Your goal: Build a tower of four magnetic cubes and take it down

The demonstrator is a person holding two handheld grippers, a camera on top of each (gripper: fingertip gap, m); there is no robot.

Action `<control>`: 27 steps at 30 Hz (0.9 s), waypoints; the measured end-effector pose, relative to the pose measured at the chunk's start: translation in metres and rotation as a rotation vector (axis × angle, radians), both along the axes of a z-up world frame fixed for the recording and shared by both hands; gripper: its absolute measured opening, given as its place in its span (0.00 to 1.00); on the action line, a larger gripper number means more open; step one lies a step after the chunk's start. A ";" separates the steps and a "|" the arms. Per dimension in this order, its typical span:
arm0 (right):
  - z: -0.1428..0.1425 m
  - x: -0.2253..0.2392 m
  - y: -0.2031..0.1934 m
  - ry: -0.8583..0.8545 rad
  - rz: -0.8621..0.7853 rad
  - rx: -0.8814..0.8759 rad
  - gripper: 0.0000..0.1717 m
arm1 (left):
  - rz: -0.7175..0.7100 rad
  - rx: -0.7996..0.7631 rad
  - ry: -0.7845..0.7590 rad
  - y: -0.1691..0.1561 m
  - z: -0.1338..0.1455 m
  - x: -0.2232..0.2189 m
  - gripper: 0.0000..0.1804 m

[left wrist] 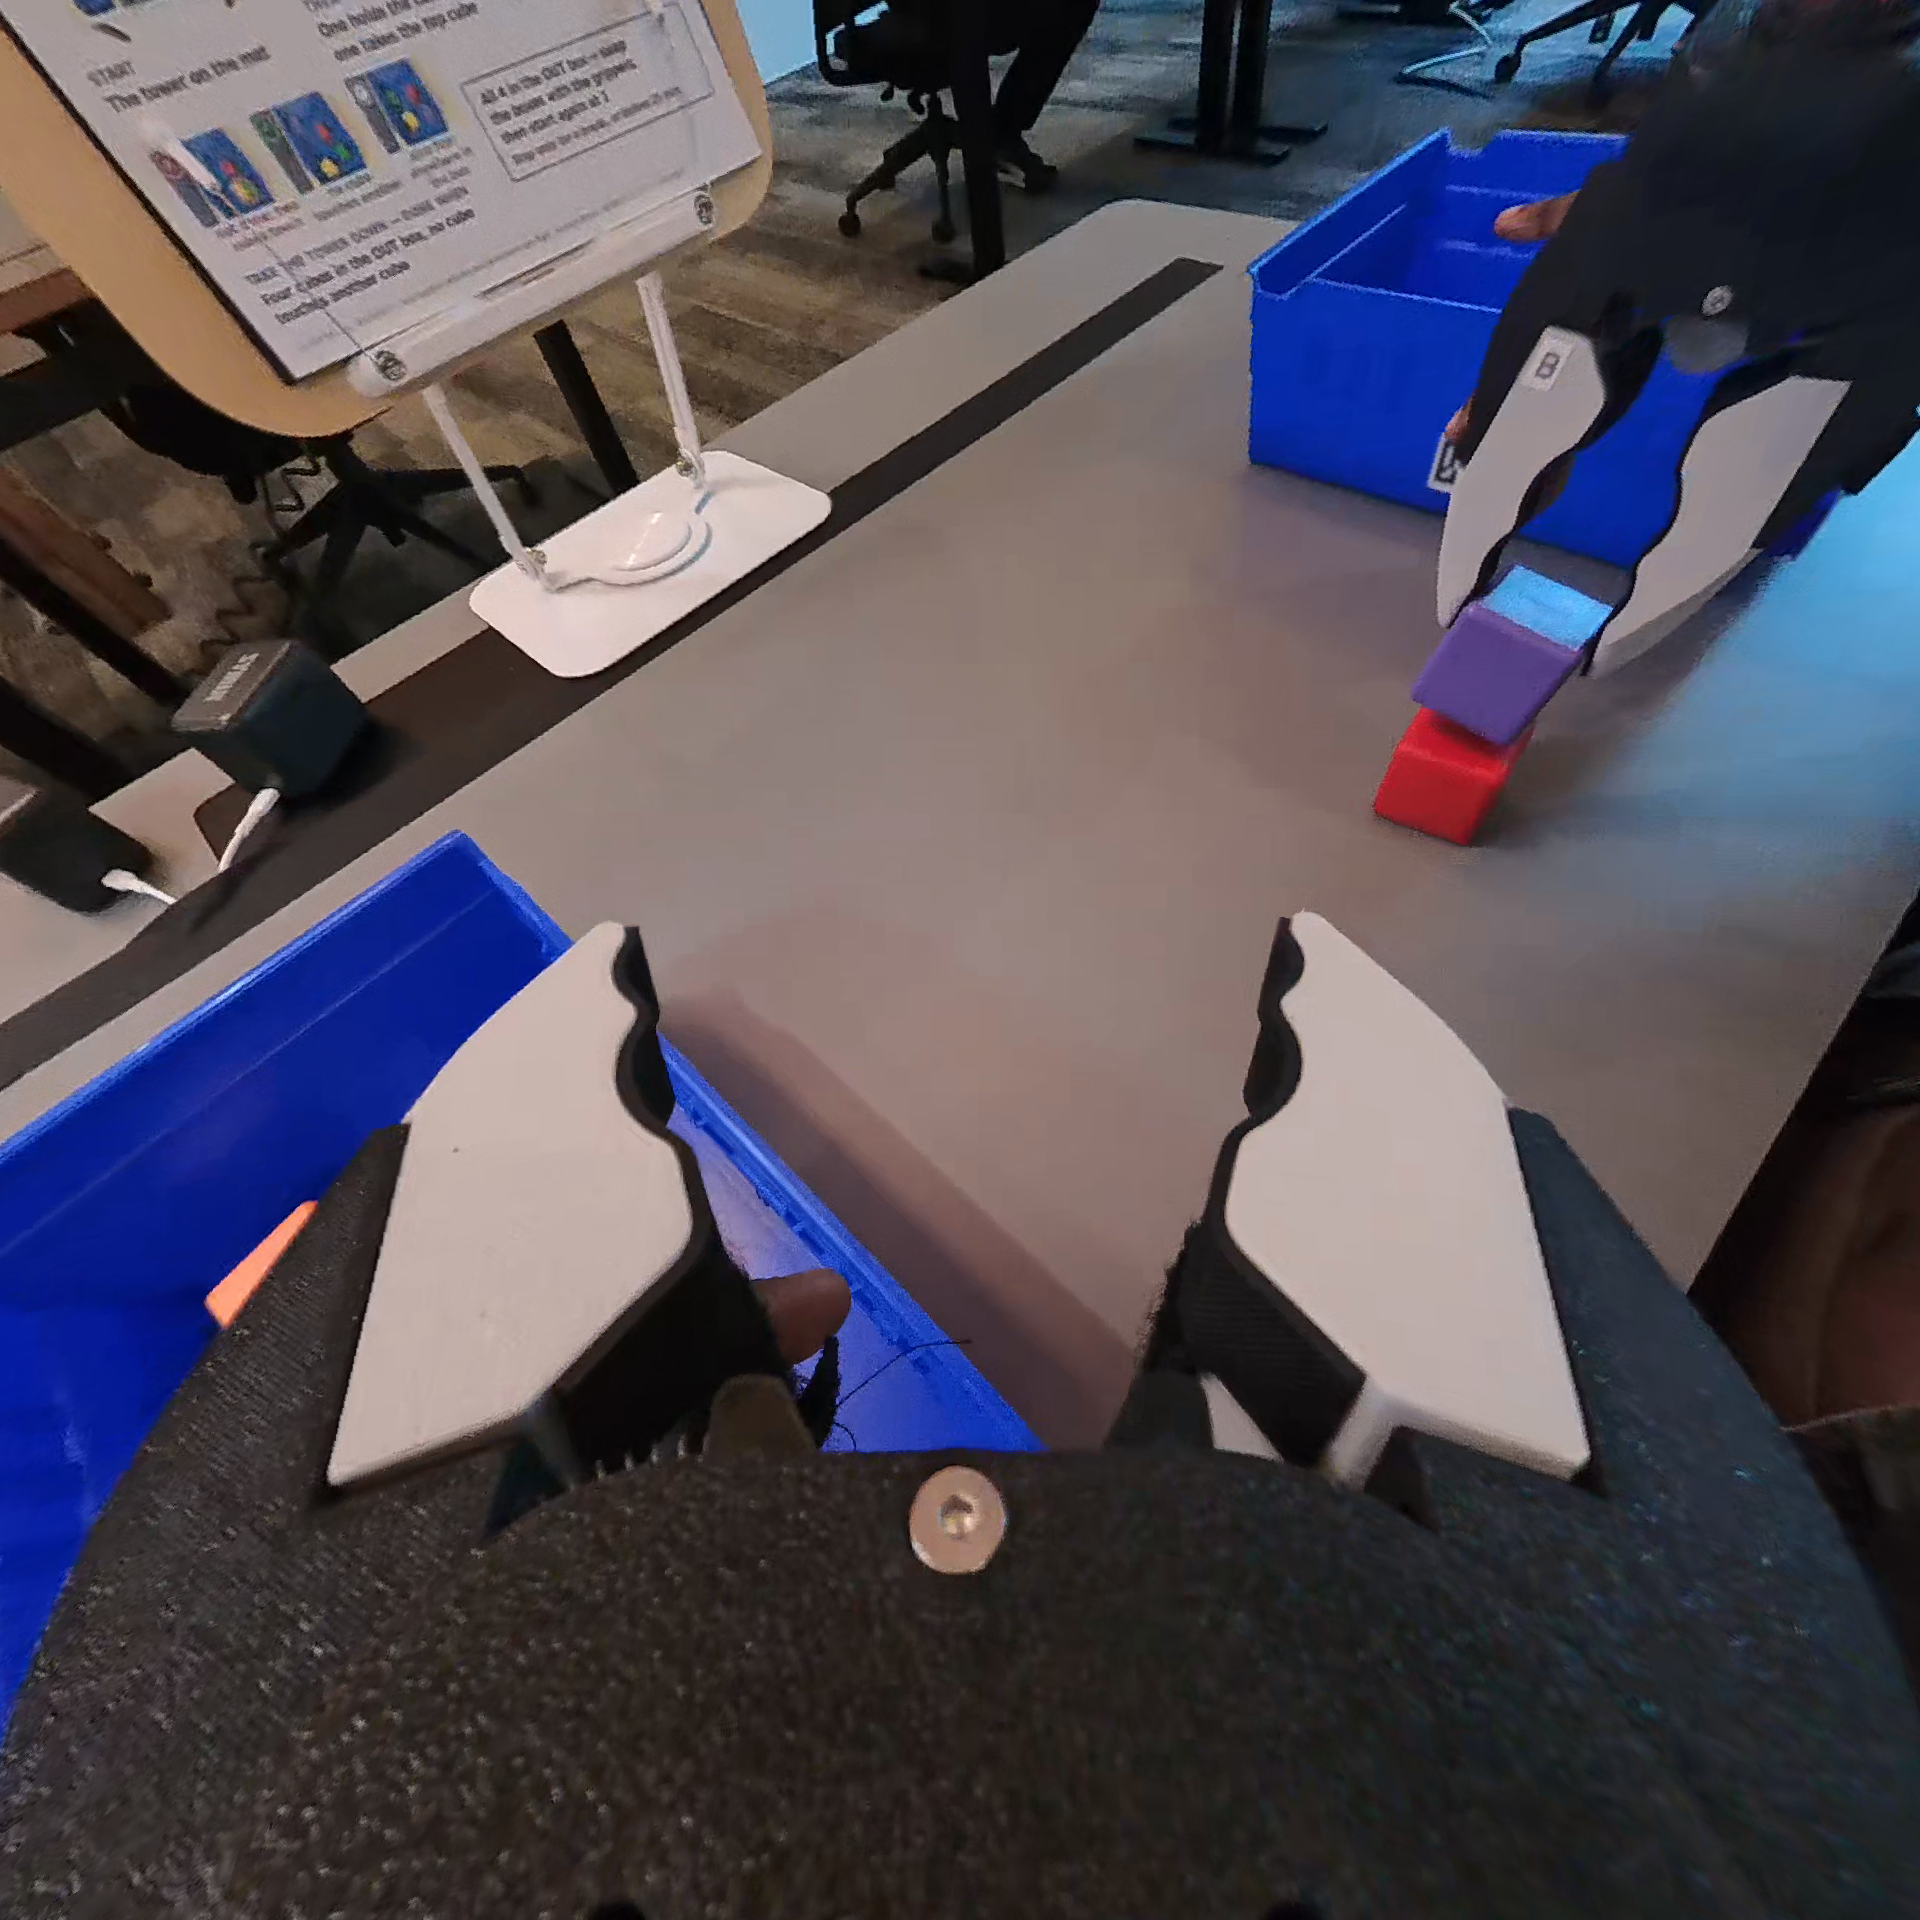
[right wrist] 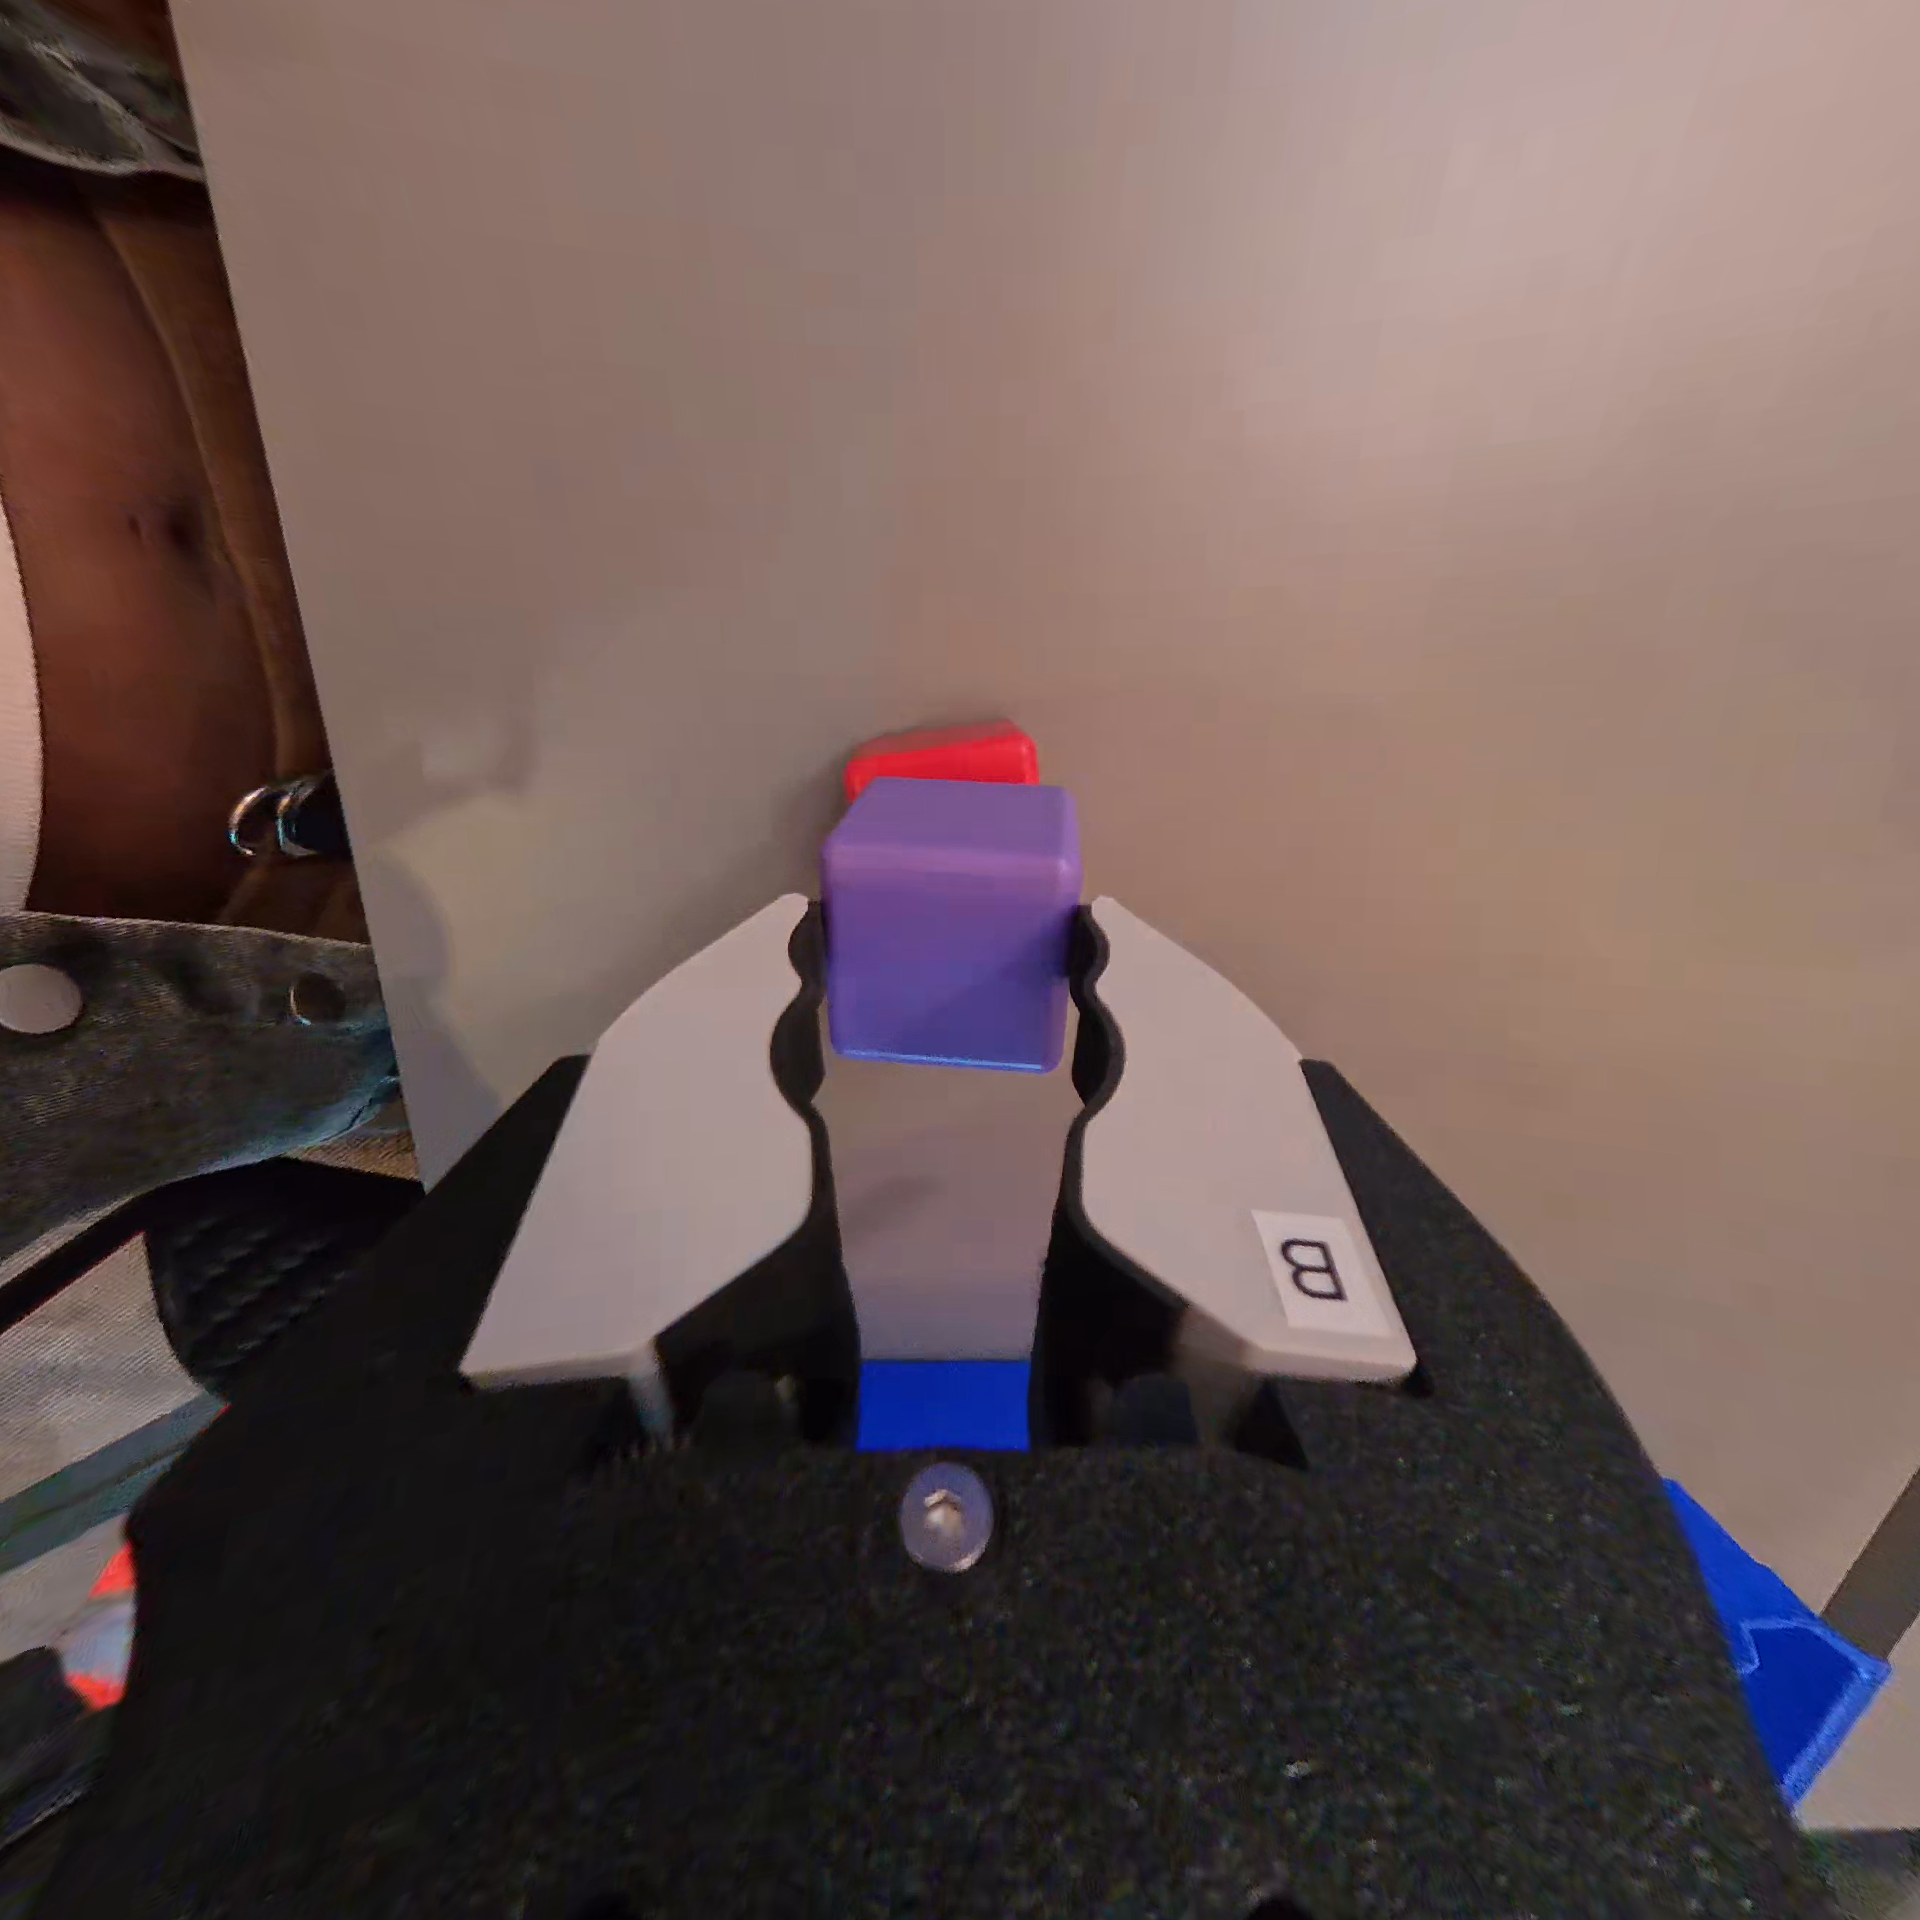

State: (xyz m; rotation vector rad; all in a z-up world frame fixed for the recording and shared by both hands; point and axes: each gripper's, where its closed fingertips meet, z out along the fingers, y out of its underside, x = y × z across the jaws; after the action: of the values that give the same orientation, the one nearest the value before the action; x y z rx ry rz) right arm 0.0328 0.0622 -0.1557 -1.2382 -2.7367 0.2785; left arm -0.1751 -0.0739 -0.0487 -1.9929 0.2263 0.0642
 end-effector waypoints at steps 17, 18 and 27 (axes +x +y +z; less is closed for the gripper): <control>-0.008 0.000 -0.003 -0.133 0.052 0.012 0.26 | 0.036 0.010 0.031 -0.013 0.000 -0.014 0.56; -0.008 0.000 -0.003 -0.134 0.052 0.008 0.26 | 0.048 0.000 0.029 -0.013 -0.002 -0.017 0.56; 0.010 -0.013 -0.006 0.038 0.014 -0.104 0.52 | 0.189 -0.024 0.031 -0.022 -0.013 -0.053 0.57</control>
State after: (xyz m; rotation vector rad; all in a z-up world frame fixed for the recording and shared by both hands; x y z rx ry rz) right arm 0.0196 0.0559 -0.1459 -1.2256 -2.7310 0.4457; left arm -0.2283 -0.0961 -0.0617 -2.0335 0.0580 0.2142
